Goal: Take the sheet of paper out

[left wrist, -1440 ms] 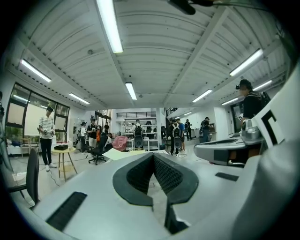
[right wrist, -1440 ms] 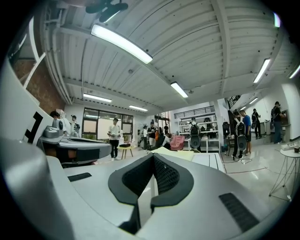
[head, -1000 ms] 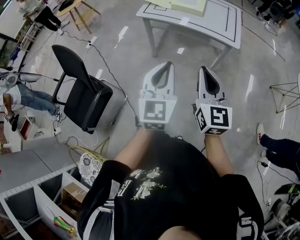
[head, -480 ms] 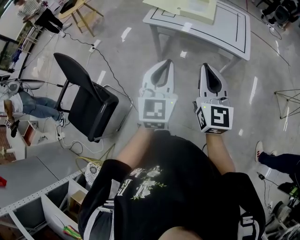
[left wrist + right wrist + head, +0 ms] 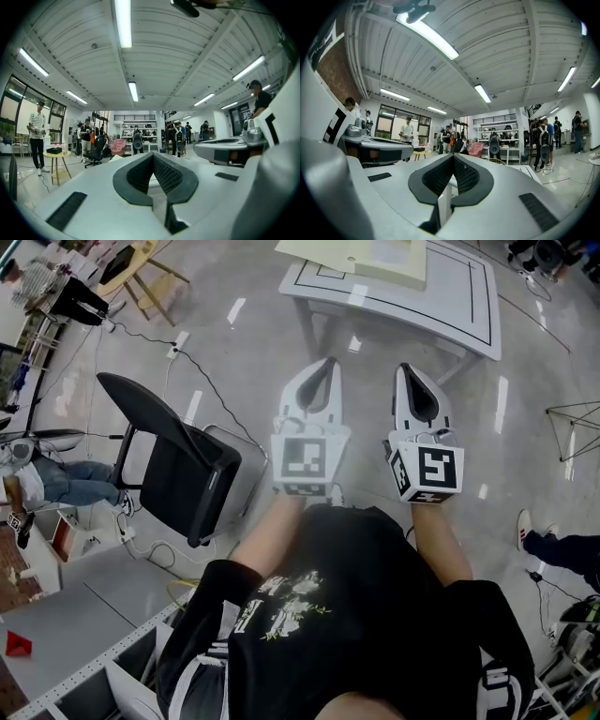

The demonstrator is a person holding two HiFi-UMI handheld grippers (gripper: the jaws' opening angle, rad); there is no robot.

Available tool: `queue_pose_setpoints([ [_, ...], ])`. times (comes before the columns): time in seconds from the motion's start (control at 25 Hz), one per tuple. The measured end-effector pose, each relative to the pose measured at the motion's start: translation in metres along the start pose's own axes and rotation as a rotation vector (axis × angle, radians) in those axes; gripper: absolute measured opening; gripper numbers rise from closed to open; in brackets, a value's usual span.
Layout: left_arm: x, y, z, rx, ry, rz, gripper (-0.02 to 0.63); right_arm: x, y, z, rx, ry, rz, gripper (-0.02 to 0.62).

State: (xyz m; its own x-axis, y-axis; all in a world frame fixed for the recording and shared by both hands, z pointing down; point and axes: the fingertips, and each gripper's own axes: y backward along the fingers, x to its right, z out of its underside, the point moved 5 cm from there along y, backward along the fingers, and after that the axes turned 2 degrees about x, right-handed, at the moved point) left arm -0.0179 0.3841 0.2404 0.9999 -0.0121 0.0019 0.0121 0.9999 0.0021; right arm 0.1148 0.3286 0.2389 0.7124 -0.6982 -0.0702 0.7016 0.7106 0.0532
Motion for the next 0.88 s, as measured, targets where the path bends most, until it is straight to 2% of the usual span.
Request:
queue_pose_setpoints([
  [0.4,-0.023,-0.004,0.013,-0.005,0.010,0.032,-0.006,-0.012,-0.014,0.010,-0.028,0.012,0.042,-0.002],
  [0.88,-0.039,-0.038,0.017,-0.012,0.017,0.018,-0.006,0.000,-0.052,0.014,-0.035,0.015,0.014,-0.001],
])
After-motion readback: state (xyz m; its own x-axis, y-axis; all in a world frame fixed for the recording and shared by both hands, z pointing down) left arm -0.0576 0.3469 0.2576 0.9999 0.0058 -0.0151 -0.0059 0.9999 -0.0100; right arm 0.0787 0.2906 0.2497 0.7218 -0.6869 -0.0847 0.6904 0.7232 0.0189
